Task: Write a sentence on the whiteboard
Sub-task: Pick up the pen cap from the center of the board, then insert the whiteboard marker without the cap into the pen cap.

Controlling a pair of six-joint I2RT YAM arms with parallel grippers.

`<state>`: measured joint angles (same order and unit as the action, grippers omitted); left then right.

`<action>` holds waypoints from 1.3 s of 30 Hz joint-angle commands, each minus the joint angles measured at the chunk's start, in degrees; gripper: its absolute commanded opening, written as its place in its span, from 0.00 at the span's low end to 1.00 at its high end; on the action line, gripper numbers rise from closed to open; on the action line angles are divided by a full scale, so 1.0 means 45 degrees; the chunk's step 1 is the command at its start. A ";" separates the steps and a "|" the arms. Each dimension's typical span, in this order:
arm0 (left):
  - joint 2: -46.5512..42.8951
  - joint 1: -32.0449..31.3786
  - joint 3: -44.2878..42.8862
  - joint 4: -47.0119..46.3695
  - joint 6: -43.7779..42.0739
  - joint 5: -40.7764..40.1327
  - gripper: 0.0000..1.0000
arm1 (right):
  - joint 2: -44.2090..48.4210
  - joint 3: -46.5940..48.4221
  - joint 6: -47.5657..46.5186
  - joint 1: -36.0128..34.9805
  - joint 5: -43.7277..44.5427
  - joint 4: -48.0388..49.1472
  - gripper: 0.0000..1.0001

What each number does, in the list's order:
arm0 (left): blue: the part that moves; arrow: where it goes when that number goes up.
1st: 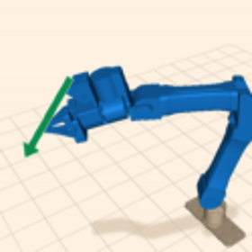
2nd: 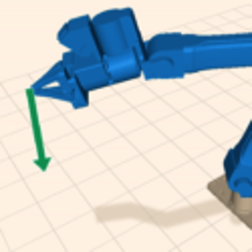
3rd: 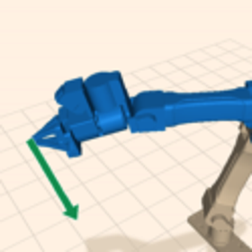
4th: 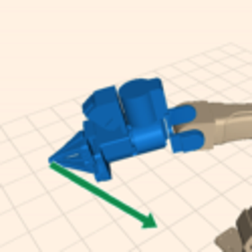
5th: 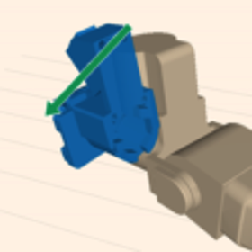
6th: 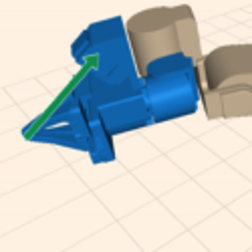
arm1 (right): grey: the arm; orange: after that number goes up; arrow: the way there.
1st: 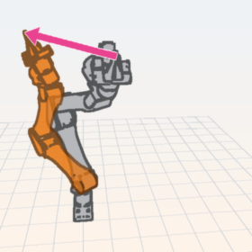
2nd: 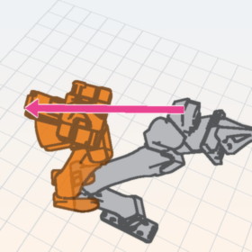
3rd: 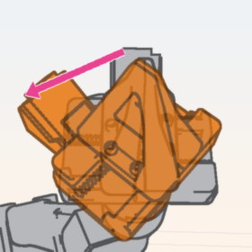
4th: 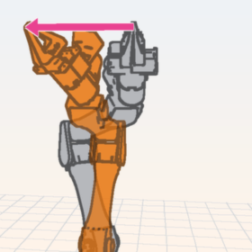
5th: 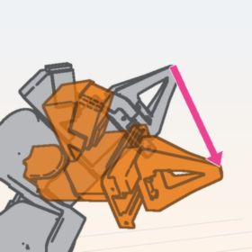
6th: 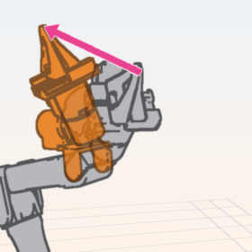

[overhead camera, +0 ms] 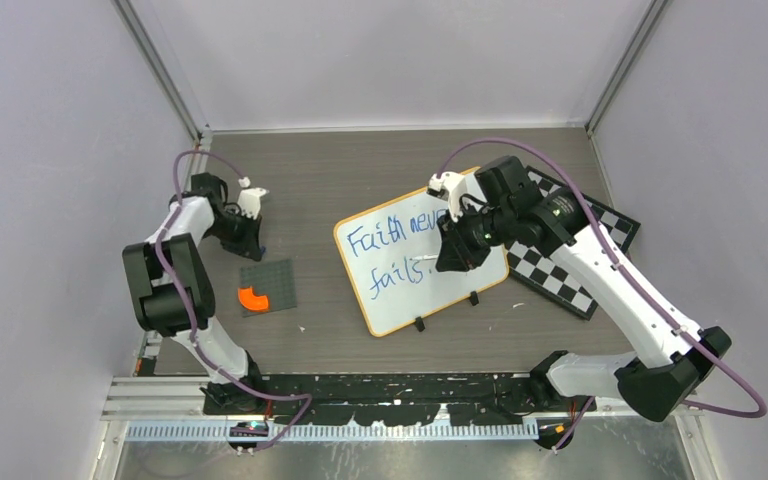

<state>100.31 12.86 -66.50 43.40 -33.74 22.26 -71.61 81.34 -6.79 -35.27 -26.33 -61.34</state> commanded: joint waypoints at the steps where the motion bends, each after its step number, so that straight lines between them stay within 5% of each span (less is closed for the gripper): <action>1: -0.2264 -0.0007 -0.1524 0.1720 0.1372 0.1964 0.00 | 0.0023 0.0664 0.0730 0.0626 -0.0641 0.0417 0.00; 10: -0.5083 -0.1421 -0.5218 0.3842 0.3054 0.3889 0.00 | 0.0084 0.0250 0.1992 0.1839 -0.2108 0.1406 0.00; 14: -0.5765 -0.3959 -0.6620 0.4868 0.2409 0.4064 0.00 | -0.0053 0.0128 0.2502 0.2320 -0.2946 0.1831 0.00; 24: -0.6174 -0.9733 -0.5765 0.5413 0.1160 0.3230 0.00 | -0.0223 0.0067 0.3947 0.2857 -0.5148 0.3033 0.00; 39: -0.4947 -1.1756 -0.5939 0.5162 0.0894 0.2084 0.00 | -0.0422 -0.0616 0.5159 0.1812 -0.6445 0.3843 0.00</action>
<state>78.59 -39.38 -92.09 67.18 -28.99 32.14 -73.25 77.82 15.27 -25.69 -52.84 -46.26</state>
